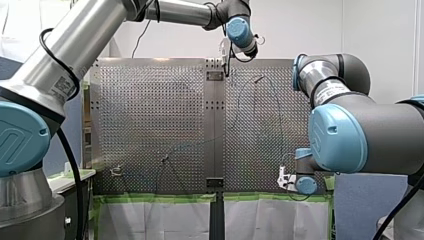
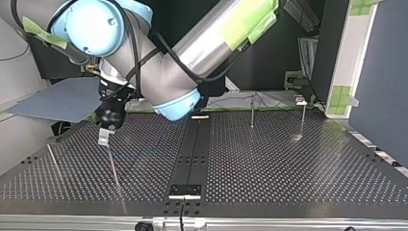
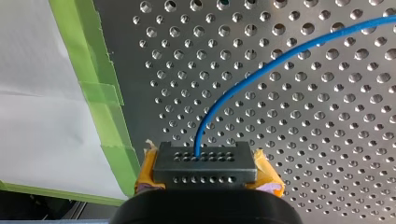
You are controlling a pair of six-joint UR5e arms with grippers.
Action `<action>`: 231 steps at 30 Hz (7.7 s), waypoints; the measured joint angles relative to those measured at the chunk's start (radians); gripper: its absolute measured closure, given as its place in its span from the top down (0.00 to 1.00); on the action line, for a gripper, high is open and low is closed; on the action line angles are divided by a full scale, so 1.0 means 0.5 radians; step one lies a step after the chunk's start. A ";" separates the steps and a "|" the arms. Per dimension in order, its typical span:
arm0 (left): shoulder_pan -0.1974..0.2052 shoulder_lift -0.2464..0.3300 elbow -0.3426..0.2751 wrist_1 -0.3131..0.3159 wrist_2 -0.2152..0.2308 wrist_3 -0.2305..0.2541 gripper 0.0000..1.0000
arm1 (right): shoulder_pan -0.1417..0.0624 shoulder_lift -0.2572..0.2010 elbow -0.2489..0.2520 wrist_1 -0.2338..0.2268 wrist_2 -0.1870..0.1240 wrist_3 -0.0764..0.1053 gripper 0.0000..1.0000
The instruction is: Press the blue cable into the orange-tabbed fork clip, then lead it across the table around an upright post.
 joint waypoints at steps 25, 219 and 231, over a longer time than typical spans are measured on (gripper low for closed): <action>0.018 0.509 -0.509 0.509 0.029 -0.386 1.00 | 0.000 0.000 -0.001 0.000 0.000 -0.014 0.00; 0.316 0.950 -3.010 1.624 0.091 -0.622 1.00 | -0.018 -0.006 -0.007 0.031 0.012 -0.085 0.00; 0.316 0.950 -3.010 1.624 0.091 -0.622 1.00 | -0.018 -0.006 -0.007 0.031 0.012 -0.085 0.00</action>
